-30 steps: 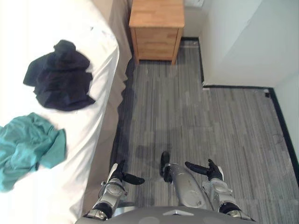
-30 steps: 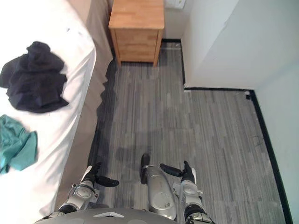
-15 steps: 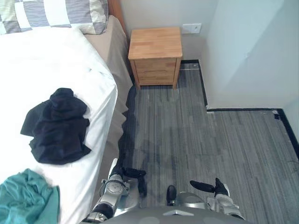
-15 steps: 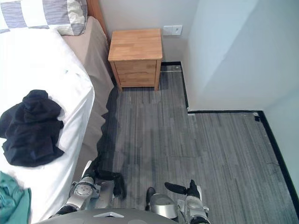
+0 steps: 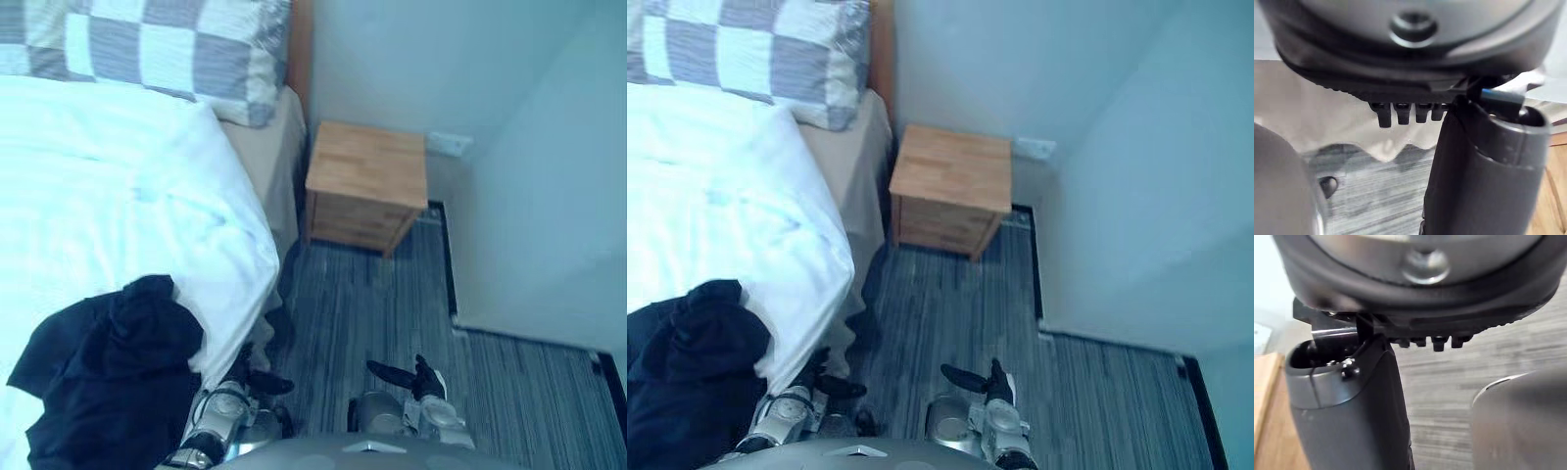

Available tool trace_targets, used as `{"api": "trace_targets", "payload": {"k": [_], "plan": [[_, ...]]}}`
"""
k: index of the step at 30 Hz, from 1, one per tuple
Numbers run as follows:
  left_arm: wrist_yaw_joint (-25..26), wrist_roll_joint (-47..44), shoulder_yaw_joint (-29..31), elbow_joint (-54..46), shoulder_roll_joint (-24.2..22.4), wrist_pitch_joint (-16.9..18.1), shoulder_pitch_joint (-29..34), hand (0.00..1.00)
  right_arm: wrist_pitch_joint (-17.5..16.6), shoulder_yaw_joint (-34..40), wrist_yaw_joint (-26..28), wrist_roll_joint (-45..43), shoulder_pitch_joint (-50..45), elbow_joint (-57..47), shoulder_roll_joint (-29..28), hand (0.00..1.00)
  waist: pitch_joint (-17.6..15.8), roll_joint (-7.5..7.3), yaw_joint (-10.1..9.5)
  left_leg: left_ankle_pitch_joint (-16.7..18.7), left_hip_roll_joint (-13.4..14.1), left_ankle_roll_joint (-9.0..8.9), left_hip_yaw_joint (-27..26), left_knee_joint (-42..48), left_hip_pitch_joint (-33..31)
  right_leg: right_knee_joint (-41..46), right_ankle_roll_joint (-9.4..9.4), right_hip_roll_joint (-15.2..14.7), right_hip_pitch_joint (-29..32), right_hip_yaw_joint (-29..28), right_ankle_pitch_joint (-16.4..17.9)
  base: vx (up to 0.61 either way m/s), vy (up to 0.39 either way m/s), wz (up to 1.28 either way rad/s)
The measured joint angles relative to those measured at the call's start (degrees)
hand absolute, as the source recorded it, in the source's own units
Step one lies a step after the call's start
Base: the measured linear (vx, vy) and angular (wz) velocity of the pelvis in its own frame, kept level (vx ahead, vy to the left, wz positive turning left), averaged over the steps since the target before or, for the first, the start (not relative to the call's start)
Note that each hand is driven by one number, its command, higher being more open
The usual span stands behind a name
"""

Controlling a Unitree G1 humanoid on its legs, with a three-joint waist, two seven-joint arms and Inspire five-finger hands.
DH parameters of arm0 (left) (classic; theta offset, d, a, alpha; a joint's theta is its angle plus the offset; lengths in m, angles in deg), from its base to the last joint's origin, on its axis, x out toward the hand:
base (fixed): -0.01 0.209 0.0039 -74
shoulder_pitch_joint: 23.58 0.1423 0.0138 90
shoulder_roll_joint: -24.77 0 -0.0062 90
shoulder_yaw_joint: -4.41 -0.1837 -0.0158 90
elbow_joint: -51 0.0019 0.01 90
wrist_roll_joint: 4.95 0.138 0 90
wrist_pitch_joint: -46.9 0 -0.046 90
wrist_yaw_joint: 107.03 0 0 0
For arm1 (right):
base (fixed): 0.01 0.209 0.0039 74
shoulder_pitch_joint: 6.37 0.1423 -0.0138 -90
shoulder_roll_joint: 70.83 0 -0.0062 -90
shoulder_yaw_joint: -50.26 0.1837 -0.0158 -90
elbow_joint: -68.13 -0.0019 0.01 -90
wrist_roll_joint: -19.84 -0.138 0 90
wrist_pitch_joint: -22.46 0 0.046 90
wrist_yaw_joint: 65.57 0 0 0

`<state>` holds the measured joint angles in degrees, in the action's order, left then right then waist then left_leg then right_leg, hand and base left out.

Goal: Tidy up the quilt and then pick up the clothes from the bed and put them into the laundry hamper

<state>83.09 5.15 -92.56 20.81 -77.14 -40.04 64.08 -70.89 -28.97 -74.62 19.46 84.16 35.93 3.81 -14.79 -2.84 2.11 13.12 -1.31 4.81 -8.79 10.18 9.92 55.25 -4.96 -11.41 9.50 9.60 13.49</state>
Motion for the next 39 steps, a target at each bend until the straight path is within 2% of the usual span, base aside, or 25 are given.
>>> {"api": "trace_targets", "payload": {"k": [1, 3, 5, 6, 7, 8, 9, 11, 13, 14, 16, 18, 20, 21, 23, 24, 26, 28, 30, 31, 34, 35, 36, 37, 39], "plan": [[0.49, -0.27, -0.09, -0.03, -1.52, 0.06, -0.04, 1.0, -0.05, -0.09, -0.03, 0.05, 0.6, -0.06, 0.76, 1.0, -0.44, 1.26, 0.03, -0.07, 1.73, -0.17, 2.02, -0.49, 1.91, -7.72, 1.15, 0.52, 1.18, 2.14, 0.67, 0.51, -0.204, 0.91], [1.62, -0.5, -0.37, -0.18, -3.12, 0.57, -0.15, 1.0, 0.03, -0.13, -0.06, 0.24, 1.11, -0.28, 1.87, 1.0, -0.38, 3.2, 0.51, 0.57, 4.61, -2.23, 7.32, -0.63, 2.42, -27.99, -0.3, 1.91, 2.55, 0.23, -1.01, 0.51, -0.272, 1.33], [2.41, -0.51, -0.06, -0.23, -3.25, 0.67, -0.14, 1.0, 0.48, -0.25, -0.04, 0.92, 1.87, -0.2, 2.43, 1.0, -0.5, 3.23, 0.67, 2.52, 6.35, -5.85, 12.62, -0.6, 2.37, -43.04, -1.48, 1.0, 3.98, -9.51, -8.03, 0.51, -0.419, 1.47], [2.55, -0.51, 0.37, -0.22, -3.13, 0.67, 0.01, 1.0, 0.55, -0.34, 0.01, 1.32, 1.98, -0.19, 2.49, 1.0, -0.47, 3.01, 0.66, 3.41, 6.86, -7.13, 14.19, -0.56, 2.44, -45.88, -2.28, 0.31, 4.06, -12.05, -9.53, 0.53, -0.523, 1.47], [2.83, -0.64, 1.71, -0.01, -2.66, 0.7, 0.11, 1.0, 0.65, -0.63, 0.29, 2.12, 2.34, -0.19, 2.69, 1.0, -0.68, 2.8, 0.4, 5.57, 8.51, -9.71, 16.78, -0.32, 2.88, -46.77, -6.89, -0.4, 3.62, -12.85, -14.63, 0.5, -0.579, 1.17], [2.97, -0.65, 2.61, 0.23, -2.88, 0.73, -0.17, 1.0, 0.66, -0.87, 0.67, 2.36, 3.1, -0.19, 3.25, 1.0, -1.47, 4.21, 0.26, 6.1, 10.16, -10.56, 17.61, -0.02, 3.14, -44.31, -6.13, 0.68, 3.59, -11.63, -16.37, 0.54, -0.669, 1.39], [2.78, -0.66, 4.45, 0.18, -4.3, 1.74, -0.05, 1.0, 0.83, -1.51, 1.11, 4.62, 4.81, -0.07, 5.31, 1.0, -2.63, 6.21, -0.12, 3.93, 12.5, -10.86, 17.46, 1.38, 2.24, -33.91, -3.26, 1.97, 5.88, -9.22, -8.89, 0.4, -0.538, 0.99], [2.72, -0.74, 6.9, -0.35, -4.52, 3.16, 1.36, 1.0, 0.91, -4.55, 1.49, 6.63, 5.22, -0.03, 6.82, 1.0, -2.02, 7.12, -0.34, 0.42, 15.48, -12.99, 18.06, 2.69, 2.1, -23.5, 0.81, 1.61, 6.25, -4.09, -1.94, 0.4, -0.52, 1.24], [2.7, -0.83, 7.85, -0.96, -4.79, 3.46, 2.15, 1.0, 0.54, -7.2, 1.35, 7.04, 5.46, -0.08, 7.95, 1.0, -1.31, 8.04, -0.14, -2.3, 18.15, -10.88, 17.2, 5.28, -1.91, -22.53, 2.78, 1.45, 4.72, 1.5, 0.72, 0.31, -0.401, 1.56], [2.57, -1.24, 7.83, -1.32, -4.61, 3.31, 2.14, 1.0, 0.9, -7.08, 1.69, 7.81, 5.76, 0.26, 8.94, 1.0, -1.18, 8.57, 0.6, -6.98, 20.02, -7.63, 12.97, 5.25, -4.7, -25.38, 3.94, 0.71, 0.88, 7.66, 1.39, 0.3, -0.467, 2.42], [1.82, -1.24, 7.84, -1.96, -3.75, 2.72, 2.09, 1.0, 1.48, -8.06, 4.14, 8.1, 4.21, 0.72, 9.72, 1.0, -1.68, 7.81, 0.98, -6.52, 22.63, -6.3, -2.59, 11.93, -7.99, -31.6, 4.22, 0.29, -7.07, 16.29, 1.48, 0.27, -0.461, 2.39], [1.32, -0.99, 7.79, -2.0, -3.11, 2.95, 2.34, 1.0, 1.58, -7.87, 4.36, 7.88, 3.54, 0.82, 10.23, 1.0, -1.76, 7.06, -0.09, -2.64, 21.44, -9.6, -14.02, 19.3, -8.76, -35.67, 4.28, 0.38, -12.35, 20.81, 1.5, 0.13, -0.185, 1.5], [-0.07, -0.49, 6.93, -1.97, -2.68, 2.61, 2.24, 1.0, 1.58, -6.91, 3.28, 7.87, 3.96, 1.09, 9.85, 1.0, -1.72, 7.2, -0.26, 1.84, 14.96, -12.4, -17.98, 22.97, -11.09, -37.4, 4.46, 0.3, -16.4, 26.71, 1.61, 0.11, -0.086, 1.41], [-0.48, -0.5, 6.6, -1.96, -2.63, 2.35, 2.08, 1.0, 1.58, -6.22, 3.23, 7.8, 4.05, 1.11, 9.6, 1.0, -1.71, 7.19, -0.25, 2.5, 13.45, -12.12, -18.93, 22.42, -11.69, -37.32, 4.47, 0.23, -17.15, 27.91, 1.63, 0.09, -0.011, 1.48], [-1.06, -0.52, 4.16, -1.75, -2.22, 1.66, 1.88, 1.0, 1.67, -1.27, 2.43, 5.61, 3.07, 2.41, 7.9, 1.0, -0.99, 7.19, 0.24, 2.63, 10.39, -4.21, -26.57, 12.02, -9.47, -34.83, 4.41, 0.53, -19.69, 32.34, 1.67, 0.1, 0.056, 1.69], [-1.17, -0.49, 3.57, -1.68, -1.96, 1.6, 1.88, 1.0, 1.7, -0.49, 2.13, 5.62, 2.41, 2.57, 7.03, 1.0, -0.65, 6.66, 0.43, 2.37, 9.24, -4.14, -25.43, 9.43, -8.74, -33.15, 4.41, 0.12, -19.63, 32.53, 1.64, 0.13, 0.08, 1.6], [-1.96, -0.96, 3.5, -1.71, 0.59, 0.79, 1.63, 1.0, 2.28, 1.01, 2.23, 4.82, 1.67, 3.29, 3.47, 1.0, -0.29, 2.04, 0.2, -1.74, 4.39, -4.16, -21.74, 0.76, -4.9, -20.58, 2.74, -5.31, -16.45, 28.8, 0.56, 0.16, 0.049, 1.02], [-1.96, -0.89, 3.39, -0.66, 1.63, 0.36, 1.58, 1.0, 2.33, 1.1, 2.3, 3.86, 1.63, 3.17, 2.67, 1.0, 0.4, 1.04, 0.6, -1.94, 4.31, -4.13, -19.36, -0.61, -4.45, -6.85, 1.38, -6.47, -8.11, 19.05, -1.58, 0.16, -0.043, 0.56], [-1.98, -0.41, 3.4, 0.51, 2.39, 0.23, 1.32, 1.0, 2.38, 2.3, 2.27, 3.88, 1.66, 2.0, 2.55, 1.0, 0.31, 1.13, 1.31, -2.2, 6.33, -4.5, -17.43, -1.18, -2.93, -4.31, -0.46, -2.22, -3.09, 9.69, 0.99, 0.21, -0.087, 0.59], [-2.03, -0.17, 3.39, 0.8, 2.59, 0.05, 1.26, 1.0, 2.42, 2.93, 2.14, 3.88, 1.24, 2.01, 2.67, 1.0, 0.15, 1.52, 1.34, -2.47, 7.8, -4.97, -16.14, -1.46, -1.58, -6.65, 0.09, 0.64, -1.38, 5.54, 2.29, 0.19, -0.106, 0.68], [-2.07, 0.19, 3.3, 1.05, 2.61, 0.0, 1.46, 1.0, 1.93, 3.33, 1.26, 3.77, -1.17, 1.2, 2.75, 1.0, 0.73, 0.56, 1.4, -3.43, 7.78, -6.89, -12.38, -2.92, 0.35, -25.85, -0.02, 0.64, -0.84, 1.02, 0.67, 0.22, -0.212, 0.85], [-2.1, 0.12, 3.45, 0.95, 3.11, 0.07, 1.86, 1.0, 2.11, 3.49, 1.02, 3.03, -2.26, 1.71, 1.94, 1.0, 1.81, -1.23, 1.27, -3.55, 6.08, -8.37, -11.41, -3.97, 0.76, -34.81, 0.71, -0.29, -0.84, -2.76, -7.55, 0.16, -0.207, 0.6], [-2.13, 0.15, 3.67, 1.31, 3.67, -0.02, 1.8, 1.0, 2.16, 4.17, 1.1, 1.94, -2.6, 2.18, 1.52, 1.0, 2.33, -2.43, 1.36, -3.04, 5.05, -9.47, -10.86, -4.69, 1.53, -35.85, -2.2, -0.72, -0.62, -4.79, -9.27, 0.22, -0.243, 0.37], [-1.98, 0.11, 4.61, 1.68, 2.24, -0.22, 2.12, 1.0, 2.06, 5.6, 1.07, 1.12, -3.69, 2.1, 1.9, 1.0, 2.77, 0.31, 1.22, -3.99, 7.16, -11.2, -11.46, -6.83, 2.85, -36.64, -0.83, 1.44, -1.73, -4.78, -10.04, 0.22, -0.202, -0.1], [-1.87, -0.29, 7.33, 2.54, 1.26, -1.28, 2.66, 1.0, 1.37, 6.97, 0.63, -0.44, -5.0, 2.26, 2.41, 1.0, 3.81, 2.31, 1.42, -4.35, 9.21, -12.1, -13.48, -8.03, 3.74, -40.76, -0.41, 4.21, -3.45, -4.98, -10.89, 0.18, -0.151, -0.38]]}}
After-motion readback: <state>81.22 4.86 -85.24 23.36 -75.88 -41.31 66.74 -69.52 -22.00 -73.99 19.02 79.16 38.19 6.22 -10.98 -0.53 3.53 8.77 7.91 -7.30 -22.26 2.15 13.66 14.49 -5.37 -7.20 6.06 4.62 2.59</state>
